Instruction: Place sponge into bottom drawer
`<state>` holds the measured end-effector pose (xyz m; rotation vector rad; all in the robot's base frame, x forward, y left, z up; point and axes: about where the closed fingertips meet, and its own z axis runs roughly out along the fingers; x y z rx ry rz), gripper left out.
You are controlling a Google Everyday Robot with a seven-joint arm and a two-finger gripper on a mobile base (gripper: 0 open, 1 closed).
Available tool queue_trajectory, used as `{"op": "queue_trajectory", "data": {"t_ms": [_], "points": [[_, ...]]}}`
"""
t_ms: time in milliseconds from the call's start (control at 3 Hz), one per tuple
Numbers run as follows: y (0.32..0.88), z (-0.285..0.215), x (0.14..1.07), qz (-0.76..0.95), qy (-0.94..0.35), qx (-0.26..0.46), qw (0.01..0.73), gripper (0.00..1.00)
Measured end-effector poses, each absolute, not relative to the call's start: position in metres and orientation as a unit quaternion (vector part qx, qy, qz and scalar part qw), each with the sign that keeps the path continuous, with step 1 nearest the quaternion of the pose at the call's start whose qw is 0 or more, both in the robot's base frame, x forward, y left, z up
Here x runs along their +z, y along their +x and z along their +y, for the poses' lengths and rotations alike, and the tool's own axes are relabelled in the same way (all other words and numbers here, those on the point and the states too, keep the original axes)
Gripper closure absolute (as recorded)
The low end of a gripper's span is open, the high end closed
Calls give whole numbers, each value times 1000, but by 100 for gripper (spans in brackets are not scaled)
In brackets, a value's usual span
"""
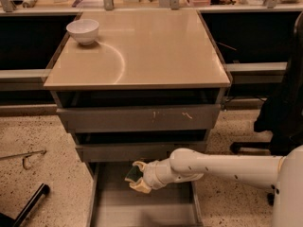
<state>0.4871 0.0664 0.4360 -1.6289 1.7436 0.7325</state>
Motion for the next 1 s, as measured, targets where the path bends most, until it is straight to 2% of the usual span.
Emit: {"op": "queue_trajectory", "data": {"t_ms": [333,1000], "points": [[487,71,414,661,-612,291,322,100],[479,105,308,663,-581,340,327,100]]}}
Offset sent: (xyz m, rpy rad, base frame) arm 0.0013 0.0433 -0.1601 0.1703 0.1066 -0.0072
